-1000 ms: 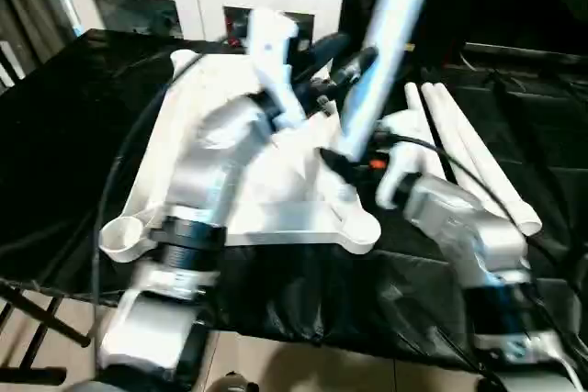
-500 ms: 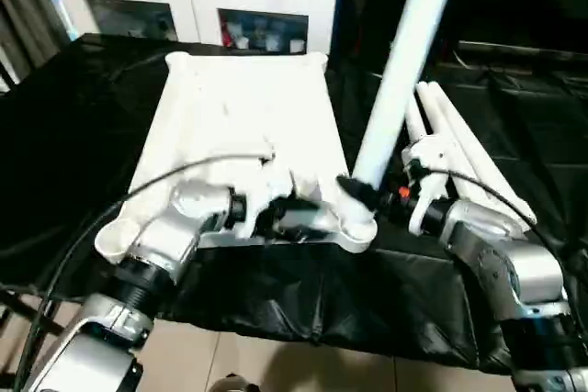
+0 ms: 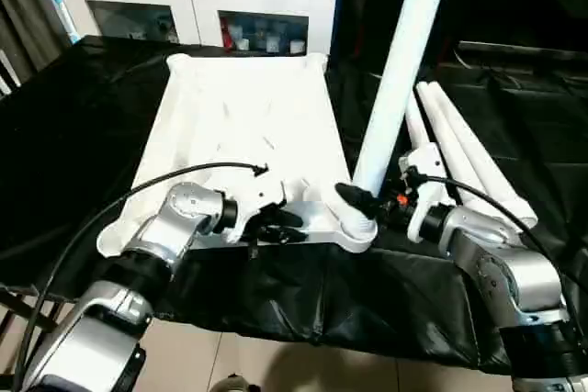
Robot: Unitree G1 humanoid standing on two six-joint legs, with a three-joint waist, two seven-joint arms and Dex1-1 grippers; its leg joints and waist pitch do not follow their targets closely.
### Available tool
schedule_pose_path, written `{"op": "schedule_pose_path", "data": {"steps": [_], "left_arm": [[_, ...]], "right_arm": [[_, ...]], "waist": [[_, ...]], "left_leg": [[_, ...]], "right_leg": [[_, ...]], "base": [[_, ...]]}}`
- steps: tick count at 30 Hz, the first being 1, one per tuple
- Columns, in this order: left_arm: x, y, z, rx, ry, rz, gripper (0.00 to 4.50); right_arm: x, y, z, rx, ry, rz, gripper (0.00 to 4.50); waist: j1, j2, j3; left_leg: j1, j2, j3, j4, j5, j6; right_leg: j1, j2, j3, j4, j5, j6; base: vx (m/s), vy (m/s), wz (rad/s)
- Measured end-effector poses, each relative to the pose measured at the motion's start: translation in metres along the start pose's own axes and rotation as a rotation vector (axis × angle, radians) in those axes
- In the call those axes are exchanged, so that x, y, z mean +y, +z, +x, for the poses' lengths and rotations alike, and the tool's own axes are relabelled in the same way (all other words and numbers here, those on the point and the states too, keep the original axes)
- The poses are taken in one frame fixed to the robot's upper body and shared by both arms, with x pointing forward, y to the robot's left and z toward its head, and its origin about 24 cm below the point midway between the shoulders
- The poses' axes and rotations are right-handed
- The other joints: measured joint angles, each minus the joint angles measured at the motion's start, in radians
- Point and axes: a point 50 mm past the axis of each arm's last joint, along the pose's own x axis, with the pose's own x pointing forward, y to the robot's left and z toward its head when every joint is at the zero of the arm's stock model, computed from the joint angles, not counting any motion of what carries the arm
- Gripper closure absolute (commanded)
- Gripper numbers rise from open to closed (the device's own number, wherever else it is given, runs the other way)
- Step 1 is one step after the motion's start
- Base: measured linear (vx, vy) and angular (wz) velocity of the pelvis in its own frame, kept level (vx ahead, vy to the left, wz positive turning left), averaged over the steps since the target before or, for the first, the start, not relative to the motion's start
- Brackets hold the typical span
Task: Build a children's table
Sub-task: Insert table leg to table base
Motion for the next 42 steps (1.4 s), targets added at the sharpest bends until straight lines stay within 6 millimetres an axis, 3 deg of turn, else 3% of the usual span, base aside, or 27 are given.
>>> {"op": "schedule_pose_path", "data": {"steps": [10,24,34,42], "left_arm": [[0.001,-0.003,0.0,0.026,-0.026,0.025,4.47],[0.001,-0.004,0.001,0.014,-0.041,0.03,4.5],[0.001,-0.006,-0.001,0.004,-0.04,0.013,4.5],[-0.001,-0.008,-0.001,-0.014,-0.028,-0.004,4.5]], "right_arm": [[-0.002,0.0,-0.001,0.008,-0.028,-0.014,2.57],[-0.003,-0.019,0.01,0.064,-0.008,-0.024,2.57],[-0.003,-0.021,0.013,0.049,0.007,-0.014,2.57],[-0.011,-0.032,0.007,-0.049,-0.016,0.167,2.57]], "waist": [[-0.002,0.007,-0.004],[-0.002,0.009,-0.004],[-0.01,0.009,-0.005],[-0.013,0.011,-0.006]], "left_leg": [[0.004,0.0,0.0,0.0,0.0,0.0],[0.005,0.0,0.0,0.0,0.0,0.0],[0.006,0.0,0.0,0.0,0.0,0.0],[0.006,0.0,0.0,0.0,0.0,0.0]], "right_leg": [[0.003,0.0,0.0,0.0,0.0,0.001],[0.004,0.0,0.0,-0.001,0.0,0.001],[0.004,0.0,0.0,-0.001,-0.002,0.005],[0.005,0.0,0.001,-0.002,-0.002,0.005]], "base": [[0.0,0.0,0.0],[0.0,0.0,0.0],[0.0,0.0,0.0],[0.0,0.0,0.0]]}}
